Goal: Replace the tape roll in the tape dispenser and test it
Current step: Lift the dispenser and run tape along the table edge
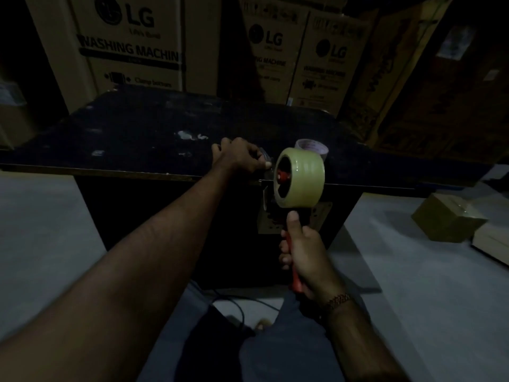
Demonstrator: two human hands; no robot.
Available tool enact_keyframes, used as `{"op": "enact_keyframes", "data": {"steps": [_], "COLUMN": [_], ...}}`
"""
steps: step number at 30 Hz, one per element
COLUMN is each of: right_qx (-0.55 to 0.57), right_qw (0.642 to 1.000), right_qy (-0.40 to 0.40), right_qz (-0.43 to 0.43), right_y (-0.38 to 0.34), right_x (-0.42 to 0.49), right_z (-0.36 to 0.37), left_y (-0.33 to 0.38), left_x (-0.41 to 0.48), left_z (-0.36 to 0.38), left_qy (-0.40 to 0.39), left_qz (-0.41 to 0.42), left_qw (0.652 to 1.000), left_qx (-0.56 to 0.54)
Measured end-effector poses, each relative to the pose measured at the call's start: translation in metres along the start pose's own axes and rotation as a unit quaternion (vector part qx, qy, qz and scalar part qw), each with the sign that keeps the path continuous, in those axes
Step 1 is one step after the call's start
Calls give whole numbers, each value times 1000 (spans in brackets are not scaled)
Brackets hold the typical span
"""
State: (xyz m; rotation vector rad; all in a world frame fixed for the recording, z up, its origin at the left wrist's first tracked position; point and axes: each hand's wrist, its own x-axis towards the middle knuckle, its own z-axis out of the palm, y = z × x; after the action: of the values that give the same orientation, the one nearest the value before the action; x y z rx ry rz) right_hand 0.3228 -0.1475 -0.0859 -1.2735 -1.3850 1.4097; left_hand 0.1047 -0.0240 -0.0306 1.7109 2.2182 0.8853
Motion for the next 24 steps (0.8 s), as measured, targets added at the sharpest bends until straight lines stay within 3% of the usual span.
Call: {"op": "enact_keyframes", "data": {"steps": [5,9,16,24], "right_qx": [-2,-70,-71,-169], "right_qw": [1000,997,996,979], "right_qy": [-10,4,12,-14], "right_qz": [23,-29,-48,-117], "right_y": [-18,-6,28,40], "right_x": [-2,-4,-19,-12], "right_z": [-6,-6,-12,-13], "left_y": [5,5,4,-1], "left_x": [-3,-6,-5,2], "left_z": [-3,-4,-1,2], "left_qy": [0,-1,4,9], "left_qz": [-7,1,-2,9], "left_qw": [1000,1000,1000,1000], "left_qx": [11,13,8,-5]}}
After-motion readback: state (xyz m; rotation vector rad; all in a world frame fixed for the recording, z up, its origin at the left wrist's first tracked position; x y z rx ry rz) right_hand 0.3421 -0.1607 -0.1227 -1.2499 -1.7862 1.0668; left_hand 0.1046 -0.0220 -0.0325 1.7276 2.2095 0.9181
